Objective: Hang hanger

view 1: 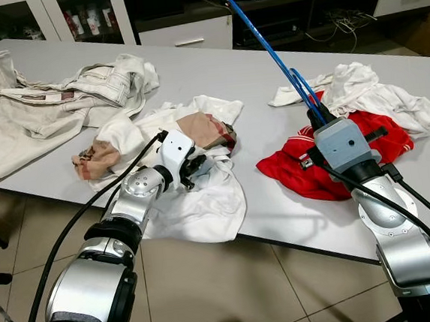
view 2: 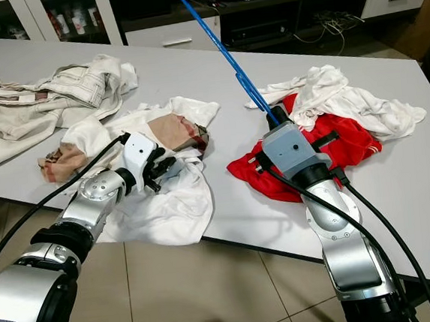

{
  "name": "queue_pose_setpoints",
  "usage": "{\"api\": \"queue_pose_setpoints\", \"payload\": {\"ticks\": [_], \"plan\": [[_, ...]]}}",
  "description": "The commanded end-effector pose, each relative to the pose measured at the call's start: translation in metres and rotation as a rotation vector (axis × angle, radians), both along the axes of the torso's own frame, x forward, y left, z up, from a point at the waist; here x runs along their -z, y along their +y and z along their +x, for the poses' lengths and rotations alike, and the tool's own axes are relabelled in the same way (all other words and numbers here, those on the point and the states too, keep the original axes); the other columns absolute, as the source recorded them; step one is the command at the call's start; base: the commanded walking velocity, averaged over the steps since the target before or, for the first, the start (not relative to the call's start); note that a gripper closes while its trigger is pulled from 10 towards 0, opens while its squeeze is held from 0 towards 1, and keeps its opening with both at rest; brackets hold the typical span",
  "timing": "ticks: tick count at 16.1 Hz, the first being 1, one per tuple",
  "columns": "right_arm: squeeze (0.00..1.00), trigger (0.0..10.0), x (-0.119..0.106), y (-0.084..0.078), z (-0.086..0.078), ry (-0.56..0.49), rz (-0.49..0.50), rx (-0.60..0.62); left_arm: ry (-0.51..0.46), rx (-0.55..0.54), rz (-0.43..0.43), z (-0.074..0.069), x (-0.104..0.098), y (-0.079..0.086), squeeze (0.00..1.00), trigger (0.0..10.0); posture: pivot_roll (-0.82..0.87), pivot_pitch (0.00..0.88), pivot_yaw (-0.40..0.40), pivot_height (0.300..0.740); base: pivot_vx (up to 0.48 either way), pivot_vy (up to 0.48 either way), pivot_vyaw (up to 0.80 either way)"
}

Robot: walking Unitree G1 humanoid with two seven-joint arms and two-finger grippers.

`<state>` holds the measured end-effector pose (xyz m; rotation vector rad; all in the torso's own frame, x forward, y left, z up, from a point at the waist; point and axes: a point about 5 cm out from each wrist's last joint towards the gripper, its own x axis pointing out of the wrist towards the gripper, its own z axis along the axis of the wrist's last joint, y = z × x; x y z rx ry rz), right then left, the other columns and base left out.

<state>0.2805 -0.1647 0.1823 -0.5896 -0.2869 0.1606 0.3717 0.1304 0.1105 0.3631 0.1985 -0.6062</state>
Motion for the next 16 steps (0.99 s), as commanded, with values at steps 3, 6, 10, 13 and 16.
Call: {"api": "queue_pose_setpoints", "payload": {"ticks": [3,6,10,13,16], "plan": [[0.0,10.0,-0.003,0.001,0.002,-0.017,-0.001,0.0,-0.032,-0.038,-0.019,0.003,-0.005,0.005,0.0,0.0,-0.03,0.002,0.052,0.723,0.0,0.0,0.0],[0.0,10.0,-0.003,0.001,0.002,-0.016,-0.001,-0.003,-0.073,-0.074,-0.051,0.007,-0.016,0.011,0.0,0.0,-0.03,0.002,0.05,0.723,0.0,0.0,0.0],[0.0,10.0,-0.004,0.001,0.003,-0.016,-0.001,-0.003,-0.128,-0.105,-0.109,0.011,-0.029,0.02,0.0,0.0,-0.02,0.004,0.048,0.723,0.0,0.0,0.0],[0.0,10.0,-0.004,0.001,0.003,-0.016,-0.002,-0.004,-0.161,-0.119,-0.115,0.013,-0.035,0.028,0.0,0.0,-0.02,0.004,0.043,0.723,0.0,0.0,0.0],[0.0,10.0,-0.004,0.001,0.005,-0.017,-0.002,-0.005,-0.207,-0.163,-0.124,0.014,-0.045,0.043,0.0,0.0,-0.02,0.001,0.038,0.723,0.0,0.0,0.0]]}}
